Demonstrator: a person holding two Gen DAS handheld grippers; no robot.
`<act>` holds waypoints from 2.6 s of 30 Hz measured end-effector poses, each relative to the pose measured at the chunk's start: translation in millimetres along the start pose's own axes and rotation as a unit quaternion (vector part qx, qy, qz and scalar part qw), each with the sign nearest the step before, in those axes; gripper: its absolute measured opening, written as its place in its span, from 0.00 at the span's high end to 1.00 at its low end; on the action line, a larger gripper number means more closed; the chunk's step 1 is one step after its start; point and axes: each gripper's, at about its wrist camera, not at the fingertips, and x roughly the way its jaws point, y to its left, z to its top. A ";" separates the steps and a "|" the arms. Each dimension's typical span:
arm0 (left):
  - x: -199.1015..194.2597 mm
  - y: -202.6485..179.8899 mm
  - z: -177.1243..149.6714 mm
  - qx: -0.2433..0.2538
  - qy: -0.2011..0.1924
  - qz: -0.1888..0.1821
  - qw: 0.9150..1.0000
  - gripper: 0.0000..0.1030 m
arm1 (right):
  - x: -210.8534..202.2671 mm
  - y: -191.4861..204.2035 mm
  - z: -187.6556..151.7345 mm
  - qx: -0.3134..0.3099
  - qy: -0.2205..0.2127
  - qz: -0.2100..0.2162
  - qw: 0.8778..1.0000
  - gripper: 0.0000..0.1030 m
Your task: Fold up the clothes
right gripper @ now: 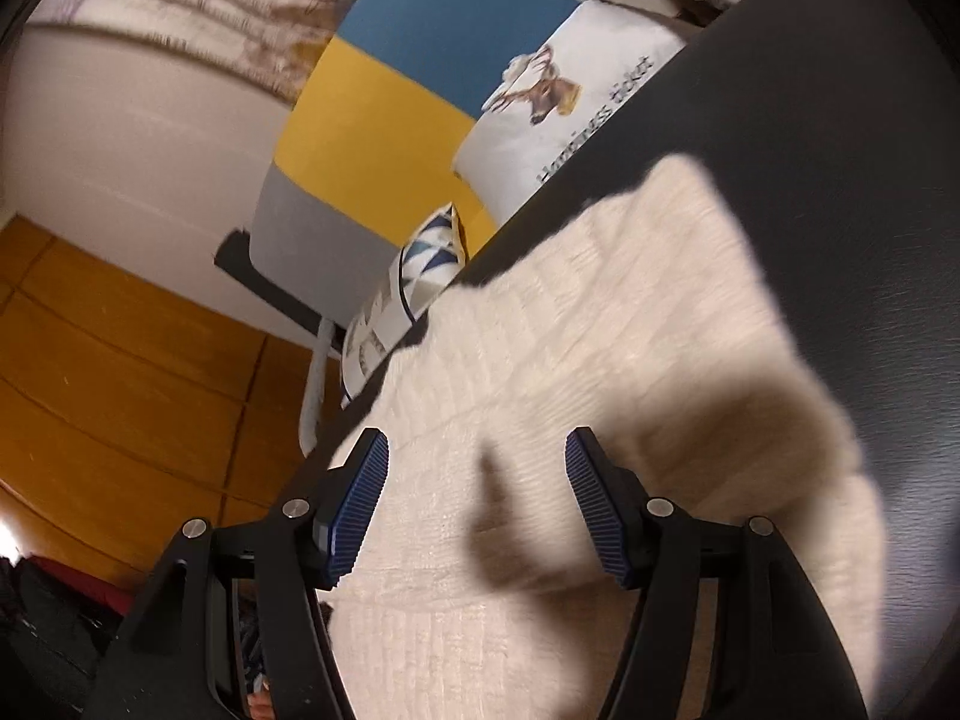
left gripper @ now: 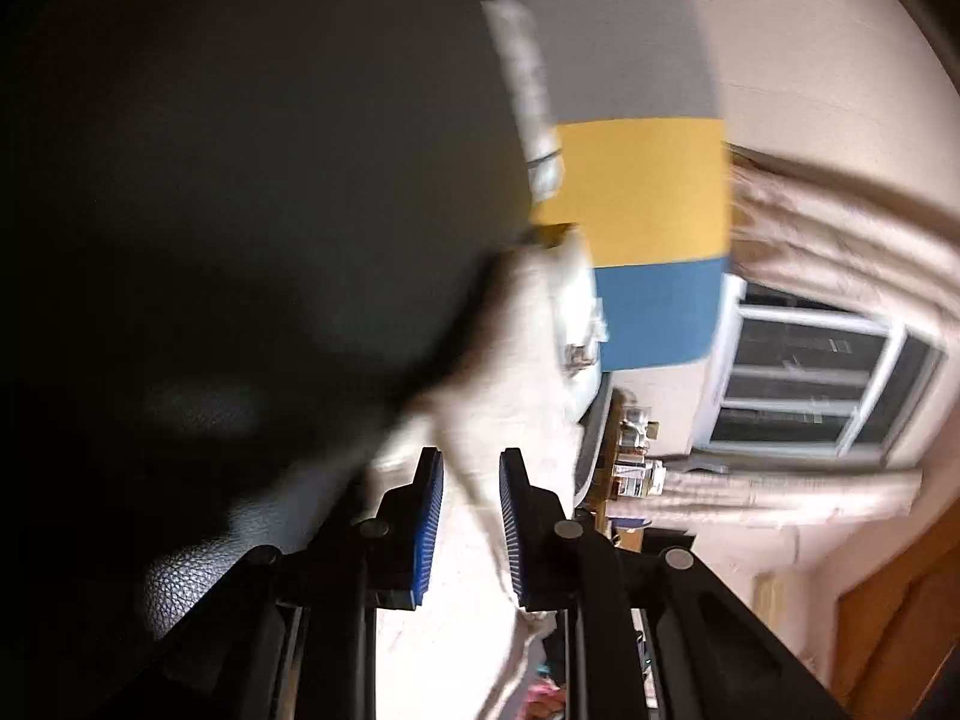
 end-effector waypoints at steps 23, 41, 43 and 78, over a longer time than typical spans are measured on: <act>91.0 -126.2 -31.3 0.367 0.047 0.169 0.913 0.81 | 41.4 35.7 11.4 -0.251 0.082 -0.206 0.942 0.80; 281.2 -199.0 24.3 0.433 0.225 0.159 0.858 0.71 | 135.5 64.4 94.6 -0.182 0.213 0.022 0.960 0.31; 292.0 -197.7 24.7 0.444 0.231 0.171 0.849 0.71 | 147.6 62.1 107.7 -0.180 0.229 0.027 0.956 0.31; 283.3 -192.6 -12.2 0.516 0.100 0.235 0.818 0.82 | 181.2 91.2 99.9 -0.325 0.165 -0.060 0.929 0.80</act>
